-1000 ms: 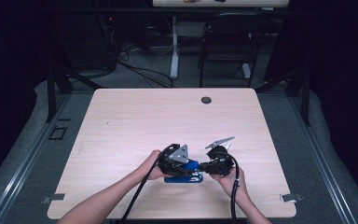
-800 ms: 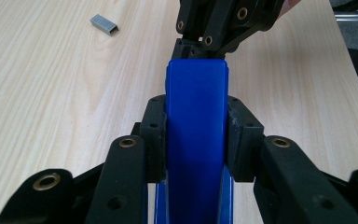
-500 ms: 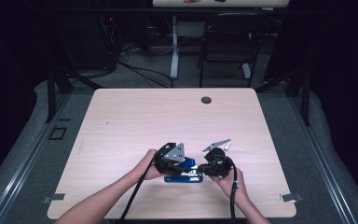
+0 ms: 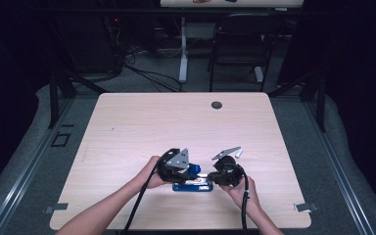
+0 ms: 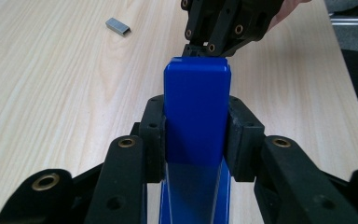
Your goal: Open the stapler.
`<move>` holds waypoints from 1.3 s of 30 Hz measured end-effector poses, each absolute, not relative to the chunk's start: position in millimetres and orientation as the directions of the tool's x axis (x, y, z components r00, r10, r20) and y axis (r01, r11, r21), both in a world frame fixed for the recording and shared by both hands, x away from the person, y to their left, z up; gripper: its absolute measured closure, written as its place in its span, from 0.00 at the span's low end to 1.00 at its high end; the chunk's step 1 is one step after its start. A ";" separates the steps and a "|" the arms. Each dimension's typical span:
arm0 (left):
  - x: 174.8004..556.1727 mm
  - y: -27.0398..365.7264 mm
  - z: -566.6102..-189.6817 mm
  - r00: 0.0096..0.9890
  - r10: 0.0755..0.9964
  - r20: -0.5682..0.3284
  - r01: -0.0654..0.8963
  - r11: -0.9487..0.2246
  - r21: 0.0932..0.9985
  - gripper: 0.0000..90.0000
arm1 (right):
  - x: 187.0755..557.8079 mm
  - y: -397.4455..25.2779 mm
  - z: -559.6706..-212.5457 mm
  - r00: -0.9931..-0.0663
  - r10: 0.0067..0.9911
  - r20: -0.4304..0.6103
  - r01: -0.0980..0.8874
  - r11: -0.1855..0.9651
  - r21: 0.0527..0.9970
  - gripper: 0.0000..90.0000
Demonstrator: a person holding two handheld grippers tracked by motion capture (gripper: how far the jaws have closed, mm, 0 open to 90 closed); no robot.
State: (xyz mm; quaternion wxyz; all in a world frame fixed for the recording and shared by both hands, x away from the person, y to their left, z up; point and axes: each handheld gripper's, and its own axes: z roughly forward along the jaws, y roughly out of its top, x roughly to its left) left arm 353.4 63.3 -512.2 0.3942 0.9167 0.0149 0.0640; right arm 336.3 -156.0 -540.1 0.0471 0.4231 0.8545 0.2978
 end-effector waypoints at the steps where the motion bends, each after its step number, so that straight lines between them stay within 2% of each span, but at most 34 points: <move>1: 353.9 65.6 -511.9 0.992 0.079 0.101 -0.020 -0.684 0.729 0.72 | 335.9 -155.6 -540.7 -0.634 0.754 0.173 0.695 0.457 0.555 0.94; 11: 353.3 85.9 -509.7 0.993 0.088 0.079 -0.002 -0.655 0.756 0.72 | 334.3 -154.3 -539.7 -0.644 0.751 0.145 0.683 0.479 0.552 0.95; 17: 351.3 88.4 -507.7 0.993 0.088 0.083 -0.003 -0.670 0.743 0.73 | 333.9 -153.7 -539.6 -0.646 0.750 0.138 0.679 0.483 0.552 0.95; 39: 355.5 123.7 -512.3 0.995 0.103 0.000 0.065 -0.632 0.772 0.73 | 333.0 -151.8 -538.9 -0.646 0.752 0.130 0.678 0.487 0.551 0.95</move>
